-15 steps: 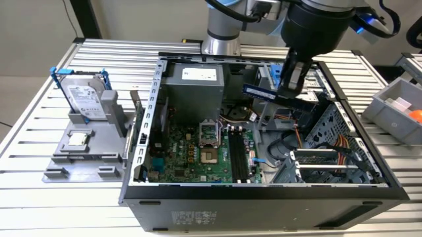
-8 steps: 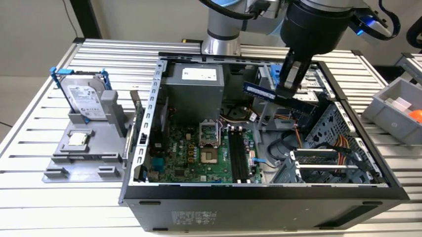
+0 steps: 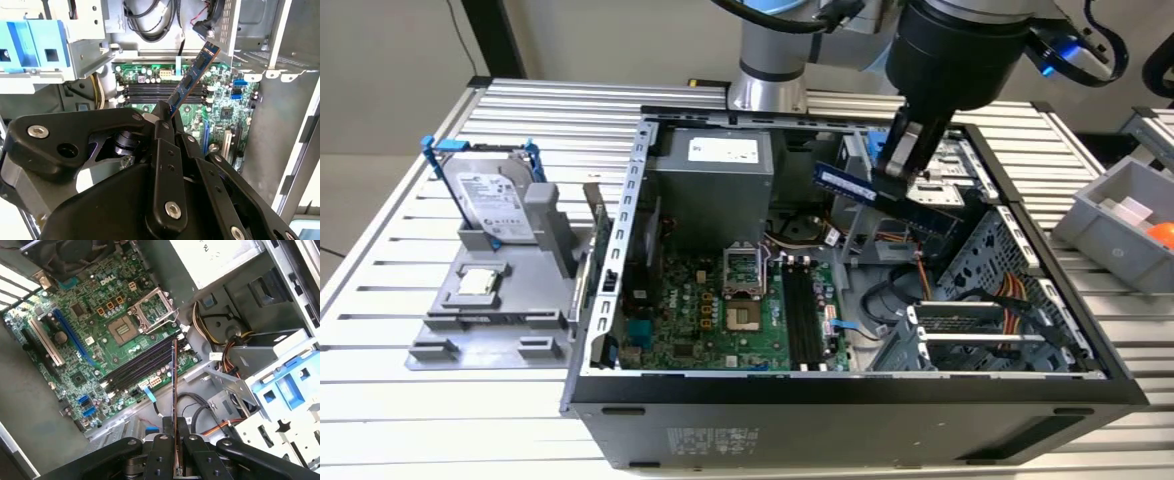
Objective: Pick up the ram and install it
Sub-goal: 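Insert the ram into the slot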
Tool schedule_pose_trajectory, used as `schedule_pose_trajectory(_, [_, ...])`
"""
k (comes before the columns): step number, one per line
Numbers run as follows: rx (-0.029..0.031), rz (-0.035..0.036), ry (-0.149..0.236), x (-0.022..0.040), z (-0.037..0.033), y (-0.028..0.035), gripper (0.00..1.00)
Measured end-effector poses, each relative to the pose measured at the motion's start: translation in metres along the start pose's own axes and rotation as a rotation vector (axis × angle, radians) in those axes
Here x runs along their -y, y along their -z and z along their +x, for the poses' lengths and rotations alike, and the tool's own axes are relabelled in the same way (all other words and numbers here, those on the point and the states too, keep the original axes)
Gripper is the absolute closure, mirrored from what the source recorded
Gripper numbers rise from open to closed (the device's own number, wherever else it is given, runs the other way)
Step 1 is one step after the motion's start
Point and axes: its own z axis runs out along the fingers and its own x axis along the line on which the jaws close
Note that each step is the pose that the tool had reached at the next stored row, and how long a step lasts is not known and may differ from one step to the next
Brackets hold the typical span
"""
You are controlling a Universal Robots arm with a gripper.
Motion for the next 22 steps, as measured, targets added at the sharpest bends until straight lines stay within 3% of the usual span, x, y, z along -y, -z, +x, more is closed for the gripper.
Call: schedule_pose_trajectory(22, [-0.0027, 0.0179, -0.271, -0.0031, 0.0022, -0.0009, 1.0])
